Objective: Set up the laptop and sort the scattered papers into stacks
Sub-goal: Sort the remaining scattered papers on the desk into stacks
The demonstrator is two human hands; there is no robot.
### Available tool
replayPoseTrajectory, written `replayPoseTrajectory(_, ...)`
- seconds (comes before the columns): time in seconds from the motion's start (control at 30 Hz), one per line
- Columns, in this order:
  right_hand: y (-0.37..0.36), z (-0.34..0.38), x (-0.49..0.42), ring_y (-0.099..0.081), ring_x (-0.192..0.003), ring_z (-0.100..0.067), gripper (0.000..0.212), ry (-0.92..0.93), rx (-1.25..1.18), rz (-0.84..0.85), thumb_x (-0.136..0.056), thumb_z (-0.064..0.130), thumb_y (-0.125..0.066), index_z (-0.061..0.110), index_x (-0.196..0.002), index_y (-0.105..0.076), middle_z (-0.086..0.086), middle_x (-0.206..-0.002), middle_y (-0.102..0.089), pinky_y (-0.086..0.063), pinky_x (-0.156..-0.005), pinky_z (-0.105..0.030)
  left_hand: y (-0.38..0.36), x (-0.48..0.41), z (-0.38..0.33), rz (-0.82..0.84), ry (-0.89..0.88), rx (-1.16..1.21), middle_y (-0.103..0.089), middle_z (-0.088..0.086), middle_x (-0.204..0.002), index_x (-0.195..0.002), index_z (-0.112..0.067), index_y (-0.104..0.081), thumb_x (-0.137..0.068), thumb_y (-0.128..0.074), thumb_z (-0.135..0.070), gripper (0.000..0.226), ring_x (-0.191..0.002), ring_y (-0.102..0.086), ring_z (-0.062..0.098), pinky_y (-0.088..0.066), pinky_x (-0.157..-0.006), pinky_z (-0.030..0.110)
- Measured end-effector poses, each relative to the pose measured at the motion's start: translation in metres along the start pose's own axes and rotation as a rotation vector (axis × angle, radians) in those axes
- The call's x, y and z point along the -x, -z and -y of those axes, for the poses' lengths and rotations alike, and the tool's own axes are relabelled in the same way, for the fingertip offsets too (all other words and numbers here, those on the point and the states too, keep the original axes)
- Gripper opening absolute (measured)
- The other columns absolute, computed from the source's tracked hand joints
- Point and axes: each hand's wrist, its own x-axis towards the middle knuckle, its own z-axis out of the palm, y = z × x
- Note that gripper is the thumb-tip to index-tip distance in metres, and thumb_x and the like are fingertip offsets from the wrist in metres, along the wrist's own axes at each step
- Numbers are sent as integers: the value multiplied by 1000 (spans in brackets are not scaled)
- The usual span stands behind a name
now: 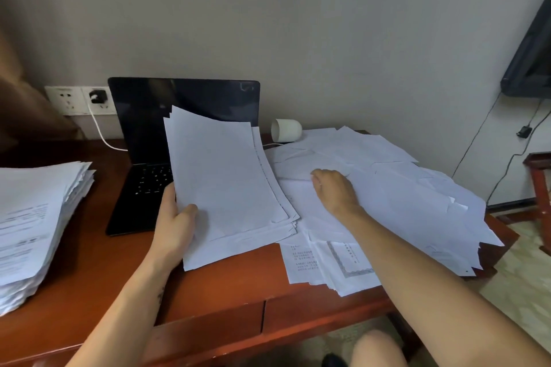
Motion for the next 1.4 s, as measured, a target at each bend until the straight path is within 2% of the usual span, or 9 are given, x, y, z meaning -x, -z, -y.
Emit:
replayPoseTrajectory(0.23,51,-21,47,-44,-61,-9,30,85,-330,-63,-100,17,-55,26,-72,-48,8,-63,-47,-32,-60,-29,-1,1,0,-28,-11,-6,-56,-6,-132,-149,-22,-42,-97,-49,4,59,-122,-54,18,-48,-105,46)
replayPoseTrajectory(0.33,58,-46,74,-61,-87,-5,12,133,-227,-25,-97,19,-59,23,-94,-70,14,-88,-69,-42,-87,-27,-2,2,-1,-31,-14,-4,-57,-4,-134,-148,-19,-43,-97,-49,5,57,-123,-53,18,-46,-103,39)
replayPoseTrajectory(0.43,69,-64,94,-54,-116,-5,23,137,49,72,-91,19,-58,33,-105,-70,19,-107,-67,-14,-119,-40,-2,5,0,-23,-18,-18,-57,-1,-135,-147,-18,-44,-96,-49,4,56,-125,-54,21,-46,-103,39)
replayPoseTrajectory(0.57,88,-46,112,-20,-142,-5,55,229,20,254,-91,23,-55,34,-144,-45,19,-142,-40,-3,-119,-28,0,10,0,-25,-25,-34,-59,-1,-134,-146,-19,-46,-97,-49,3,54,-122,-57,25,-49,-104,51)
replayPoseTrajectory(0.7,80,-29,118,-5,-151,-2,78,177,-126,458,-94,59,-57,39,-159,-19,19,-164,-15,-11,-125,-33,1,15,-1,-40,-25,-1,-58,-2,-133,-147,-18,-45,-97,-48,5,55,-123,-55,22,-48,-101,41)
replayPoseTrajectory(0.87,72,-26,111,-38,-140,-18,67,197,66,394,-98,60,-49,25,-154,-37,5,-153,-43,-30,-114,-38,7,22,2,-56,-10,17,-58,-2,-134,-148,-19,-45,-97,-48,5,56,-125,-55,23,-47,-105,43)
replayPoseTrajectory(1.03,54,-23,117,-66,-76,-29,40,493,264,10,-98,23,-53,13,-136,-56,-7,-87,-68,-39,-57,-31,9,30,-1,-53,-1,26,-59,1,-135,-147,-17,-46,-97,-48,6,55,-127,-56,26,-48,-108,47)
replayPoseTrajectory(1.23,71,-29,117,-49,-124,-21,63,336,216,324,-103,56,-42,19,-154,-34,0,-138,-55,-44,-100,-36,10,40,-3,-37,23,3,-60,-1,-132,-147,-18,-47,-98,-49,4,54,-124,-57,27,-49,-106,56)
replayPoseTrajectory(1.4,78,-18,111,-58,-100,-26,58,460,489,269,-102,12,-39,13,-157,-22,-6,-114,-63,-46,-73,-39,10,45,-6,-25,27,9,-60,-4,-124,-142,-19,-48,-97,-48,5,51,-119,-58,25,-51,-100,53)
